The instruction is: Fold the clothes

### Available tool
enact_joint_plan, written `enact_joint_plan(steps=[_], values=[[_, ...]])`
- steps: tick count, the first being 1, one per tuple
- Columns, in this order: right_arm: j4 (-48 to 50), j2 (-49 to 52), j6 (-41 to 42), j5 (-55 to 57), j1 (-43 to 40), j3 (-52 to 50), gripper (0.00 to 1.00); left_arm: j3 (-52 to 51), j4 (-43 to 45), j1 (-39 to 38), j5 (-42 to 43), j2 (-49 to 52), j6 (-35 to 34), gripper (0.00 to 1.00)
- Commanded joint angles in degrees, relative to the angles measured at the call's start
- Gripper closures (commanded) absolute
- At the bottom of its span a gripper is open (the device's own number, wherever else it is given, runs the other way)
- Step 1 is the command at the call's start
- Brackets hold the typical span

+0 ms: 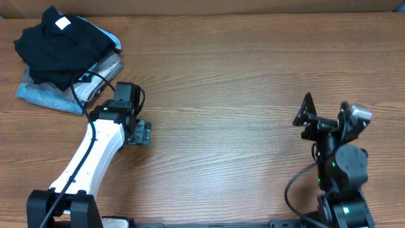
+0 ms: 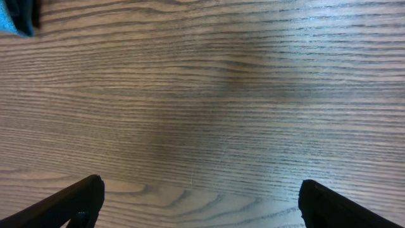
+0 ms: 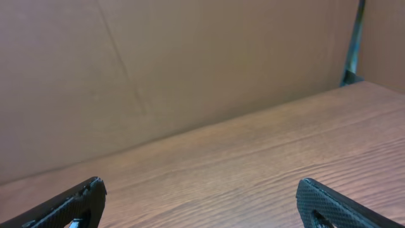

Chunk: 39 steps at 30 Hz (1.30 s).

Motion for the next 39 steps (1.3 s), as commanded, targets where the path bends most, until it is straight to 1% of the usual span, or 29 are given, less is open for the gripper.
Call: enact_joint_plan(steps=[1, 2, 4, 8, 10, 12, 15, 20, 21, 25, 29, 39], values=[[-4.83, -10.6, 0.57, -4.94, 0.17, -0.07, 0.0, 0.07, 0.09, -0.35, -0.76, 0.92, -1.22, 0.0], [-6.93, -14.08, 0.57, -6.34, 0.13, -0.13, 0.0, 0.07, 0.09, -0.35, -0.76, 0.92, -1.22, 0.0], [-8.96, -17.99, 0.55, -8.55, 0.13, -0.59, 0.0, 0.07, 0.09, -0.35, -0.76, 0.92, -1.22, 0.0], [-11.85, -23.04, 0.5, -9.68, 0.13, -3.69, 0.0, 0.07, 0.09, -0.35, -0.76, 0.92, -1.22, 0.0], [-11.34, -26.47, 0.48, -9.49, 0.13, -6.82, 0.0, 0.07, 0.09, -0.35, -0.76, 0.92, -1.22, 0.0], [-7.87, -29.57, 0.5, -9.46, 0.07, -10.56, 0.0, 0.07, 0.09, -0.35, -0.76, 0.92, -1.22, 0.0], [-0.2, -29.27, -0.04, -8.72, 0.09, -15.58, 0.0, 0.07, 0.09, -0.35, -0.76, 0.92, -1.22, 0.0], [9.6, -29.33, -0.13, -8.02, -0.07, -25.09, 0.0, 0.07, 0.09, -0.35, -0.76, 0.92, -1.22, 0.0], [7.39, -29.33, -0.09, -8.31, -0.13, -24.52, 0.0, 0.07, 0.09, -0.35, -0.76, 0.92, -1.22, 0.0], [5.16, -29.31, -0.37, -5.53, -0.13, -24.61, 0.0, 0.07, 0.09, -0.35, -0.76, 0.92, -1.22, 0.0], [0.81, -29.27, -0.35, -5.55, -0.13, -24.63, 0.0, 0.07, 0.09, -0.35, -0.76, 0.92, -1.22, 0.0], [0.7, -29.11, -0.35, -5.57, -0.13, -24.63, 0.0, 0.07, 0.09, -0.35, -0.76, 0.92, -1.22, 0.0]])
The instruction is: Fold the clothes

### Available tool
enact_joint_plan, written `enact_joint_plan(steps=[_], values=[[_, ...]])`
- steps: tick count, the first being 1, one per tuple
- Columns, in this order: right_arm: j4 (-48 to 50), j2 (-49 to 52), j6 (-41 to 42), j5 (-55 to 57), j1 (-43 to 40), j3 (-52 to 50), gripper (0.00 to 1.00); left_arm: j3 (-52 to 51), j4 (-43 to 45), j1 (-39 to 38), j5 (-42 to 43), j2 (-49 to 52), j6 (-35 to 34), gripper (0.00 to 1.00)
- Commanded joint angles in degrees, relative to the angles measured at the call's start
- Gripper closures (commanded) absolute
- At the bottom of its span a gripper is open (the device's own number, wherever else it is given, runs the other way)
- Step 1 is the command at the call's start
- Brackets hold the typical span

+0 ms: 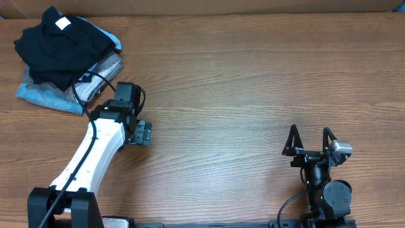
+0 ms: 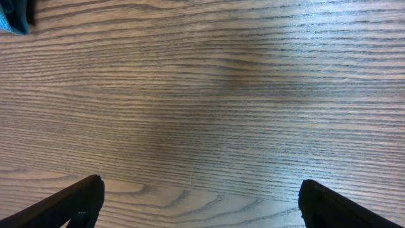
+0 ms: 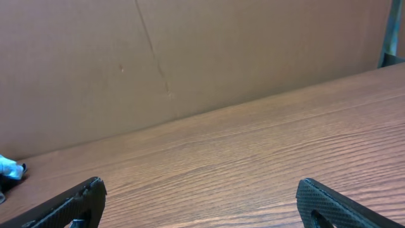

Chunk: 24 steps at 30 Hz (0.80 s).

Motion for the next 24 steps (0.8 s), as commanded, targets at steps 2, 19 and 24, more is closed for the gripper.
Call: enact_joint_plan(steps=[2, 19, 24], values=[[0.33, -0.37, -0.17, 0.81, -0.11, -0.57, 0.0, 0.07, 0.07, -0.35, -0.74, 0.46, -1.25, 0.0], [0.33, -0.37, -0.17, 0.81, -0.11, -0.57, 0.0, -0.07, 0.07, -0.92, -0.74, -1.11, -1.22, 0.0], [0.33, -0.37, -0.17, 0.81, -0.11, -0.57, 0.0, -2.16, -0.83, -2.19, -1.29, -10.8, -1.22, 0.0]])
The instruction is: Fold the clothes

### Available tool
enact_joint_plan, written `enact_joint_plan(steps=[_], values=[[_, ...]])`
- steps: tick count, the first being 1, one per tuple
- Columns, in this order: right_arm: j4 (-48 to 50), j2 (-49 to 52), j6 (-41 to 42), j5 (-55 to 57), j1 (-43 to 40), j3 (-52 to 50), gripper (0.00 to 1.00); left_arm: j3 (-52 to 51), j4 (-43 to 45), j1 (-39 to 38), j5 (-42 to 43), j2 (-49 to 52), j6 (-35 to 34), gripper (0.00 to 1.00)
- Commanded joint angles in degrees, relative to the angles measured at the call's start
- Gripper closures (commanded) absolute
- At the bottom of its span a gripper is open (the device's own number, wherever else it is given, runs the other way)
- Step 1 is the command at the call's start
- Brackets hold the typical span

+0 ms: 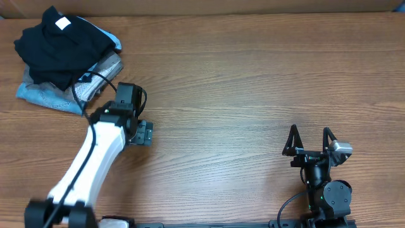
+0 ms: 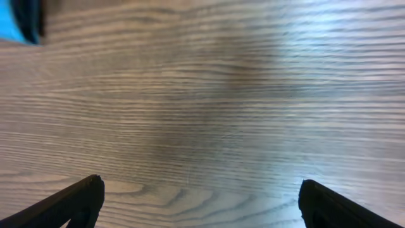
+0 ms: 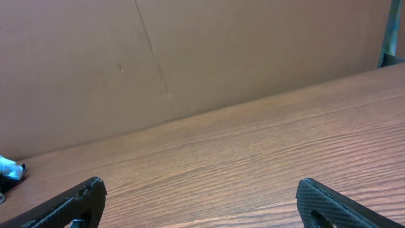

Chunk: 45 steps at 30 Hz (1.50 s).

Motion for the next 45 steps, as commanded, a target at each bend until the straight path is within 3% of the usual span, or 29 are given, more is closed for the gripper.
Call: enact_joint_plan(steps=[1, 6, 14, 26, 39, 45], values=[[0.33, -0.37, -0.13, 0.72, -0.09, -0.57, 0.0, -1.68, -1.09, -0.59, -1.9, -8.96, -1.33, 0.0], [0.31, -0.37, -0.13, 0.72, -0.09, -0.57, 0.0, -2.27, 1.51, -0.59, 1.27, -20.2, -3.96, 0.0], [0.33, -0.37, -0.13, 0.72, -0.09, -0.57, 0.0, -11.98, 24.28, -0.59, 5.07, -46.1, -4.46, 0.0], [0.31, -0.37, -0.13, 0.72, -0.09, -0.57, 0.0, -33.94, 30.34, 2.36, 5.31, -82.58, -5.97, 0.0], [0.33, -0.37, -0.13, 0.72, -0.09, -0.55, 0.0, -52.89, 43.45, 3.1, 3.54, -82.05, -8.15, 0.0], [0.31, -0.37, -0.13, 0.72, -0.09, -0.57, 0.0, -53.29, 45.05, 3.19, 2.67, -82.01, -6.32, 0.0]])
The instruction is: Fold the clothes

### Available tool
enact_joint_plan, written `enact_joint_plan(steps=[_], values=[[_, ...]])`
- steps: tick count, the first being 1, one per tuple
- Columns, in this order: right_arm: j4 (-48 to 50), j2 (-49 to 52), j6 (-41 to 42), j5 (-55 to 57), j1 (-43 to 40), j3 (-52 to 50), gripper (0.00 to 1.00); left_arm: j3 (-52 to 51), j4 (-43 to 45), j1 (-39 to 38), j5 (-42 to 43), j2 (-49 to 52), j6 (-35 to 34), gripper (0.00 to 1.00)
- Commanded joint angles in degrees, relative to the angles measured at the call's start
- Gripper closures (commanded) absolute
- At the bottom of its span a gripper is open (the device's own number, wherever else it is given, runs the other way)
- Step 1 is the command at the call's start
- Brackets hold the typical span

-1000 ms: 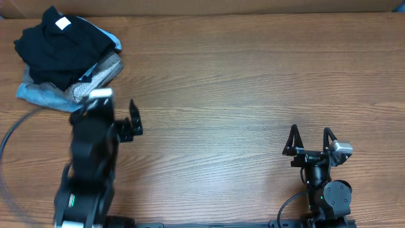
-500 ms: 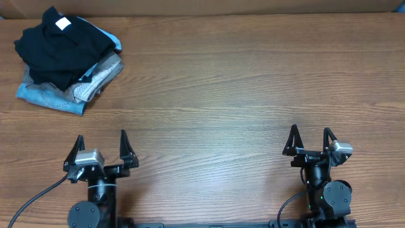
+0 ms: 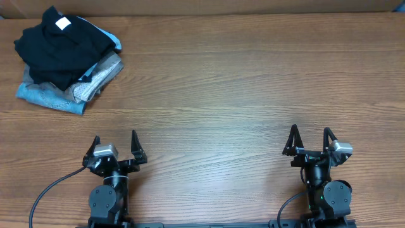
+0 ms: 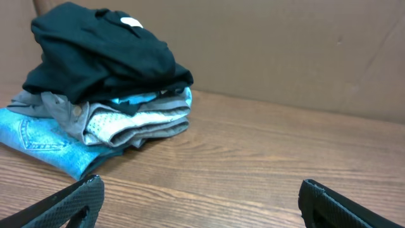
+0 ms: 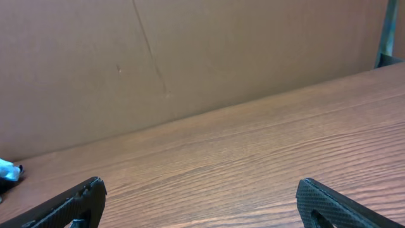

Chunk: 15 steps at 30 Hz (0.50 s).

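A stack of folded clothes (image 3: 63, 54) lies at the table's far left corner: a black garment (image 4: 101, 47) on top, grey and pale pieces under it, blue denim (image 4: 44, 142) at the bottom. My left gripper (image 3: 114, 147) stands open at the near left edge, far from the stack, with nothing between its fingers (image 4: 63, 206). Open and empty too, my right gripper (image 3: 310, 140) sits at the near right edge.
A brown cardboard wall (image 5: 190, 57) runs behind the wooden table (image 3: 240, 88). In the right wrist view a scrap of light blue cloth (image 5: 6, 170) shows at the far left edge.
My left arm has drawn back from beside the clothes stack to the near left edge, and its camera now faces the stack. The right arm has not moved.
At first my left gripper hung open over bare wood just right of the stack, and my right arm was raised at the right. The right arm then stood parked at the near edge. The left arm stayed by the stack, and now it is parked too.
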Motion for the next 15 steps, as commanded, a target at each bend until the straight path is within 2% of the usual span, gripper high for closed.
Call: enact_joint_plan(steps=[1, 15], values=[[0.33, -0.37, -0.15, 0.33, -0.07, -0.57, 0.0, -0.33, 0.24, 0.68, -1.27, -0.66, 0.7, 0.0], [0.33, -0.37, -0.15, 0.33, -0.07, -0.55, 0.0, -0.33, 0.24, 0.66, -0.83, -0.63, 0.68, 0.0]])
